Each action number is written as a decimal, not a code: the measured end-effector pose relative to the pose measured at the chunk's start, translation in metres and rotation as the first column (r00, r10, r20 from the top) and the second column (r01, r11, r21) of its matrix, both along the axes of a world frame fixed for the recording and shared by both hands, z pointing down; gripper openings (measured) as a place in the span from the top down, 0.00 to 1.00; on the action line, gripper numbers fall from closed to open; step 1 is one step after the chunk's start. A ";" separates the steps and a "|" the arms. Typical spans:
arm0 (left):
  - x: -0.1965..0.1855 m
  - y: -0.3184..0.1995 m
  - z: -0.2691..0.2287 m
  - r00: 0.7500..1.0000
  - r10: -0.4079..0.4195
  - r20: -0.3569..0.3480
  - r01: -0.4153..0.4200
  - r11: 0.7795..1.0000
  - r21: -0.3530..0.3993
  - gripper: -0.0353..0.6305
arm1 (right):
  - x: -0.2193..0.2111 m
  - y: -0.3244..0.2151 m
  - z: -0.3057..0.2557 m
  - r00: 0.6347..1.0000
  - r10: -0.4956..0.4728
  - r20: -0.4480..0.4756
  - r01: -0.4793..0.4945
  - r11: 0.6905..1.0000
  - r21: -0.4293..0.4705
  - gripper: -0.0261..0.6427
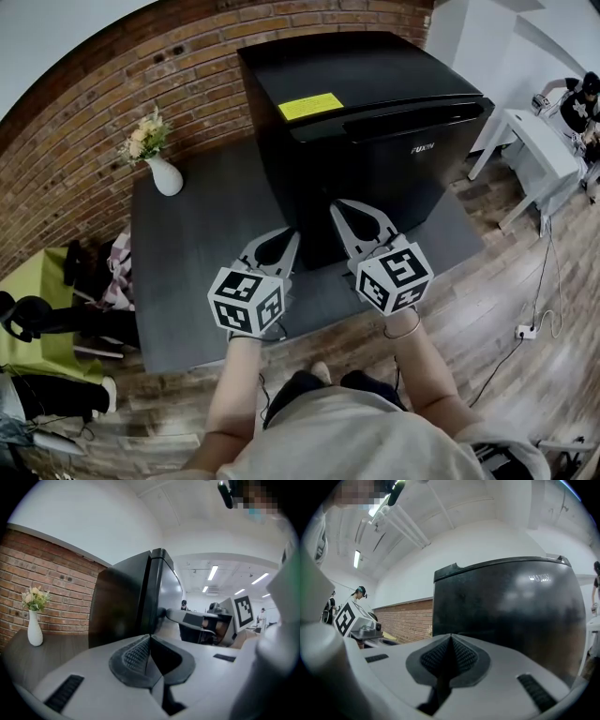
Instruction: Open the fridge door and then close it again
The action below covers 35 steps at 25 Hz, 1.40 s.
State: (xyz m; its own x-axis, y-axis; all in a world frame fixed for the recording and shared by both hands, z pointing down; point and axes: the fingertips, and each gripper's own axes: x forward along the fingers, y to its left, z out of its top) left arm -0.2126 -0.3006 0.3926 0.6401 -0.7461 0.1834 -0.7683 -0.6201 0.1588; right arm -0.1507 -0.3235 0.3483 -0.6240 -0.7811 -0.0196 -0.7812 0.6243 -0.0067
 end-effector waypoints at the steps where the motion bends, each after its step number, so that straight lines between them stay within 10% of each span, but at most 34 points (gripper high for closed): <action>1: 0.001 0.001 0.000 1.000 0.002 -0.002 -0.002 1.000 -0.001 0.94 | 0.001 0.001 0.000 1.000 0.003 0.000 -0.003 1.000 -0.003 0.96; 35: 0.065 0.045 0.003 0.995 -0.091 0.046 0.090 0.996 0.023 0.94 | 0.059 0.057 0.014 0.999 -0.051 -0.003 0.051 0.996 -0.078 0.96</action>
